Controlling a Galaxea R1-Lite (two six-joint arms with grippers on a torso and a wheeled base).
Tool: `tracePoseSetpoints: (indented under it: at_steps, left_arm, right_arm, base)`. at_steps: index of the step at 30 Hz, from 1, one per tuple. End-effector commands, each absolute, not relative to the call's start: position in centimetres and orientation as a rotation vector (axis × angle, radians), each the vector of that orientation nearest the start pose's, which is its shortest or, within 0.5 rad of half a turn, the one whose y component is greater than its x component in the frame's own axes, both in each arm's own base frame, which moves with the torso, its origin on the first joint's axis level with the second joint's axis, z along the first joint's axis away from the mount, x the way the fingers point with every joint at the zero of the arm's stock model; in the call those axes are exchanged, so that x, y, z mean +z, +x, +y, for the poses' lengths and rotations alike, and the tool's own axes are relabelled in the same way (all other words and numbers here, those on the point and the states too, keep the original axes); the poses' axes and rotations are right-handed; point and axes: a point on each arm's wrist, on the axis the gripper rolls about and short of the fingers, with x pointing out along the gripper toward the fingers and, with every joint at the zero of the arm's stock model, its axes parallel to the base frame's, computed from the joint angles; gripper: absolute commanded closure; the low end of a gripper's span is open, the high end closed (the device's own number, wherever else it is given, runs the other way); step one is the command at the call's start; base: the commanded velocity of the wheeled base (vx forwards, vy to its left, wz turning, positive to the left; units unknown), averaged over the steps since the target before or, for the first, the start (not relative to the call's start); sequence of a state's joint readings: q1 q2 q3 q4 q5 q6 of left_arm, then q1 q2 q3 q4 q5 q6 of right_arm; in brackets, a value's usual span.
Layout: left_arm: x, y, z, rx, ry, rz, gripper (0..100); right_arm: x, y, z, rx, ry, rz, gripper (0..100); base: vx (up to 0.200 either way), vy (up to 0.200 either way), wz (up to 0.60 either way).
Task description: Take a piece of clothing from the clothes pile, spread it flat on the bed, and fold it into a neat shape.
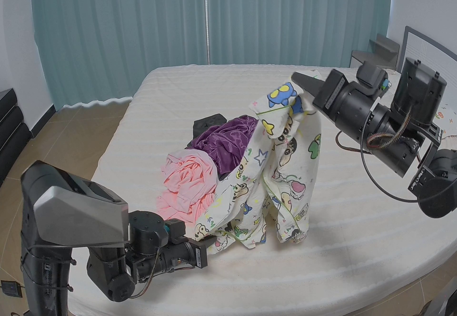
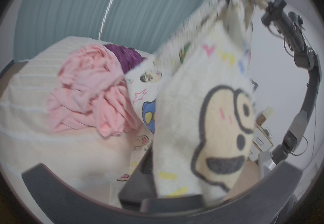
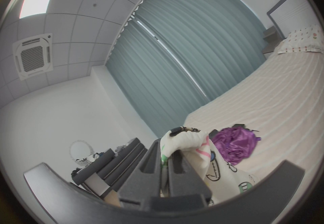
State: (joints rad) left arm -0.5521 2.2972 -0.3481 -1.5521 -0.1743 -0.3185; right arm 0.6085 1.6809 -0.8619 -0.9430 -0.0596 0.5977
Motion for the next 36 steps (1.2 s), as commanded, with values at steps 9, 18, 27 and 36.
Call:
tracePoseSetpoints:
  at_steps: [9, 18, 27, 36]
  left_arm:
    - [4.8, 19.8, -13.0, -0.591, -0.216, 0.431, 100]
    - [-0.6, 19.3, -15.1, -0.624, -0.138, 0.651, 100]
    - [-3.7, 19.8, -17.6, -0.679, -0.105, 0.701, 0]
    - [-3.9, 20.1, -18.2, -0.690, -0.107, 0.689, 0]
  right_arm:
    - [20.3, 26.1, 12.2, 0.398, 0.613, 0.041, 100]
    - [22.4, 22.8, 13.8, 0.529, 0.634, 0.003, 100]
    - [22.2, 21.8, 16.0, 0.613, 0.632, 0.038, 100]
    - [22.1, 21.8, 16.6, 0.657, 0.627, 0.054, 100]
  base:
    - [0.000, 0.000, 0.00]
    - [0.000, 0.000, 0.00]
    - [0.000, 0.000, 0.00]
    - [0.000, 0.000, 0.00]
